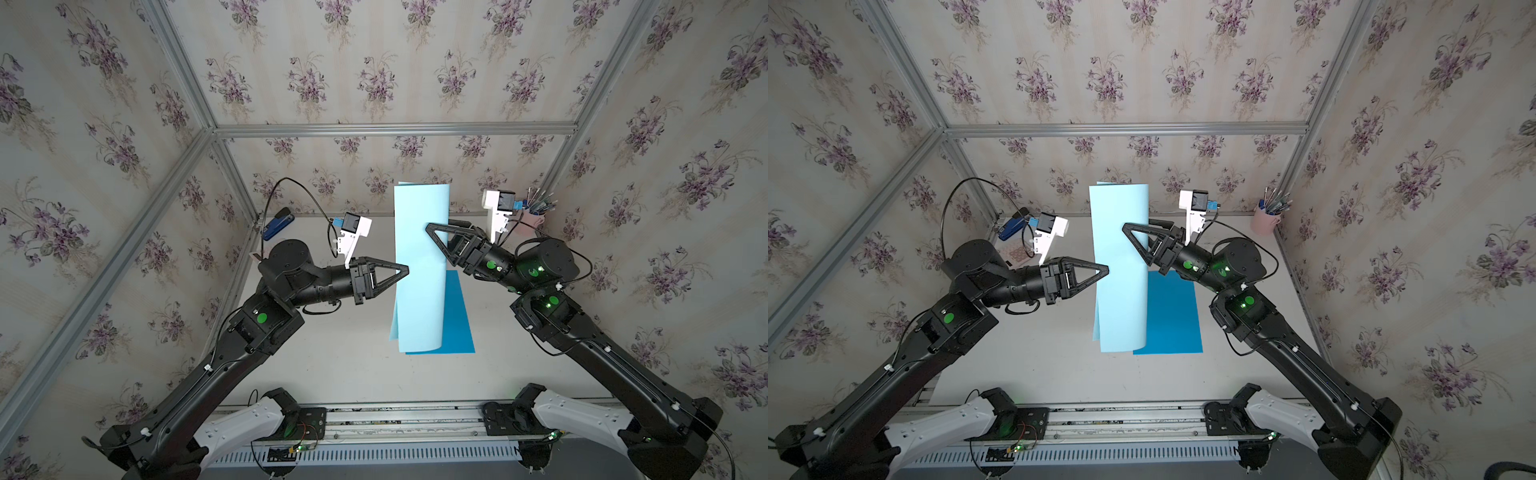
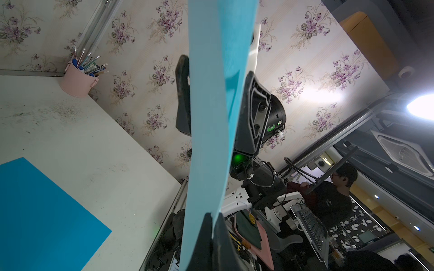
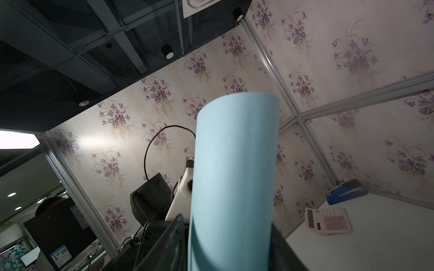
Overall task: Fold the rectangular paper in half along the long edge
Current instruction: Fold the paper.
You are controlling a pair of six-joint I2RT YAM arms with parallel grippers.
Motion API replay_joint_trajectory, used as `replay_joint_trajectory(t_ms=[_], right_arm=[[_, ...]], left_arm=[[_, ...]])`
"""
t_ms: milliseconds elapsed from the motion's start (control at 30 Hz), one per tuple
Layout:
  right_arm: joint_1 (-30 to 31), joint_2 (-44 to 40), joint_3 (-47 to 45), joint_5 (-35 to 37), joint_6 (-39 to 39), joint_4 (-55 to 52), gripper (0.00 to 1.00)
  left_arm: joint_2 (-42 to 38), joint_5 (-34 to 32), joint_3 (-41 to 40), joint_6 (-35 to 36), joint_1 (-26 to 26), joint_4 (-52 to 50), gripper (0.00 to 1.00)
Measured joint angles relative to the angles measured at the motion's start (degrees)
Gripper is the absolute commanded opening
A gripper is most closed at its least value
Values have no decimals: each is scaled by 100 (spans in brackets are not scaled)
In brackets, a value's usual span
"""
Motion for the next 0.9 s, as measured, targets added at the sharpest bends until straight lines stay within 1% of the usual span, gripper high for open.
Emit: replay_joint_trajectory(t_ms=[167, 233, 300, 400, 467, 567, 767, 800, 900], right_arm=[[0, -7, -2, 70, -26, 0, 39], [0, -7, -13, 83, -28, 2, 39], [0, -7, -46, 90, -26, 33, 39], [0, 39, -39, 11, -9, 107, 39], [0, 87, -33, -39, 7, 173, 39], [0, 118, -55, -203, 103, 201, 38], [0, 57, -129, -420, 195, 313, 38], [0, 46, -129, -428, 195, 317, 41], [0, 15, -118, -448, 256, 299, 54]], left_arm=[[-7, -2, -42, 7, 0, 0, 0], [-7, -2, -42, 7, 0, 2, 2], [-7, 0, -42, 7, 0, 0, 8], [2, -2, -39, 9, 0, 0, 14], [4, -2, -39, 7, 0, 0, 14], [2, -2, -17, 9, 0, 2, 11], [0, -2, -9, 11, 0, 0, 0], [0, -2, -9, 11, 0, 0, 0], [-9, -11, -9, 11, 0, 0, 0]])
